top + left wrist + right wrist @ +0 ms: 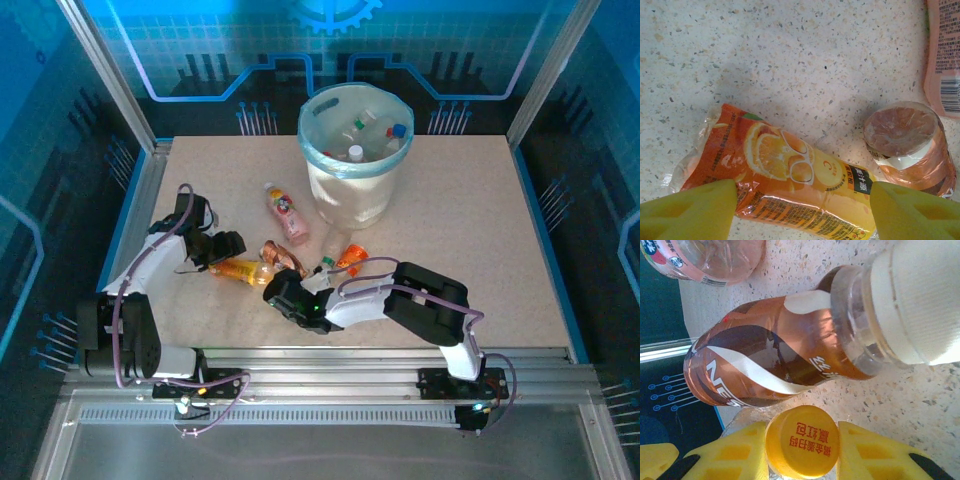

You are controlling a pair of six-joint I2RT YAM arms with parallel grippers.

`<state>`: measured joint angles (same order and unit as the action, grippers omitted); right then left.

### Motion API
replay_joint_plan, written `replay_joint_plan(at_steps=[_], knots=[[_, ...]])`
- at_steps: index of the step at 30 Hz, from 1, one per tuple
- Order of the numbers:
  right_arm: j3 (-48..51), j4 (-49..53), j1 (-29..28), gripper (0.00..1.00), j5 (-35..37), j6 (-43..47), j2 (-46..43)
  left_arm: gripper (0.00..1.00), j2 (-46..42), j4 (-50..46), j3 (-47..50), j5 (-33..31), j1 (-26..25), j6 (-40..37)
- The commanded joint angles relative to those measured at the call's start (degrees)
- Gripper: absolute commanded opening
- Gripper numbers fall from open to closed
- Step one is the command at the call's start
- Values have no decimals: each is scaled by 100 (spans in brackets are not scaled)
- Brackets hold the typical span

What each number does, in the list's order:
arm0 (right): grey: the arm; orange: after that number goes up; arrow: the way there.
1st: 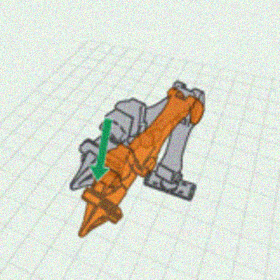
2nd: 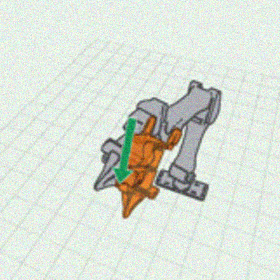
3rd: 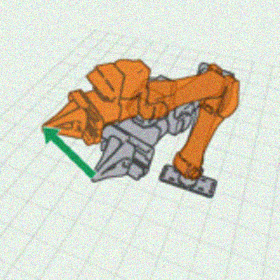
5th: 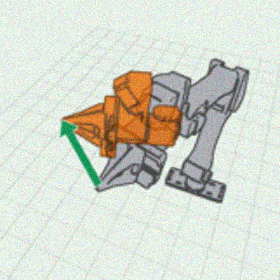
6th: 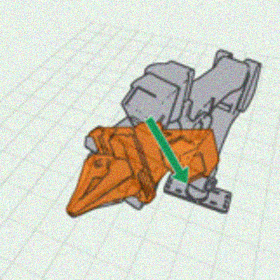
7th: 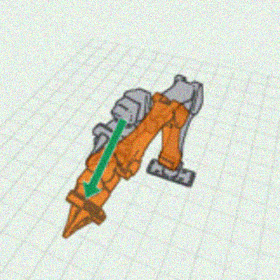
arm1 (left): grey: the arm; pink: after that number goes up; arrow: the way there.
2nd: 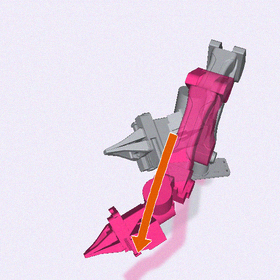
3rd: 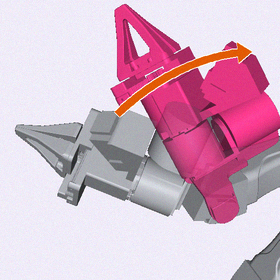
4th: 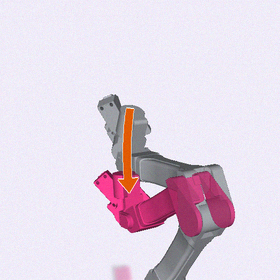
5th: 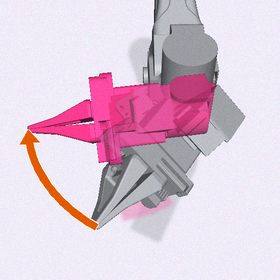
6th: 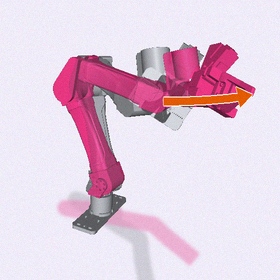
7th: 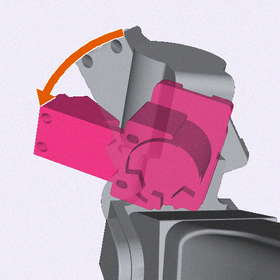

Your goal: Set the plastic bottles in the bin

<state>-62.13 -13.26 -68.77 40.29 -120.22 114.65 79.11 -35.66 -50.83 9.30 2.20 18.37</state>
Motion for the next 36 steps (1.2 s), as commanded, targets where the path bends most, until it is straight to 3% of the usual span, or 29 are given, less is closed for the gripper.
replay_joint_plan(at_steps=[1,7,13,18,22,27,36], knots=[[204,78,31,24,253,-1464,-156,72,-159,-190,64,148,9,-58],[400,231,16,16,362,-1248,-593,72,-914,-251,-109,-8,9,210],[518,414,-65,0,487,-639,-1108,72,-1577,-713,-721,-454,9,93],[469,713,-248,0,699,466,-1674,72,-1972,-1042,-1296,-772,10,-141],[327,960,-427,0,1000,1855,-2175,72,-2235,-1235,-1759,-963,16,-290],[53,744,-439,0,1126,4652,-2928,72,-2418,-1532,-2595,-1207,10,-472],[-1495,1495,12,0,588,8767,-3880,70,-2146,-1889,-4314,-1277,0,-553]])
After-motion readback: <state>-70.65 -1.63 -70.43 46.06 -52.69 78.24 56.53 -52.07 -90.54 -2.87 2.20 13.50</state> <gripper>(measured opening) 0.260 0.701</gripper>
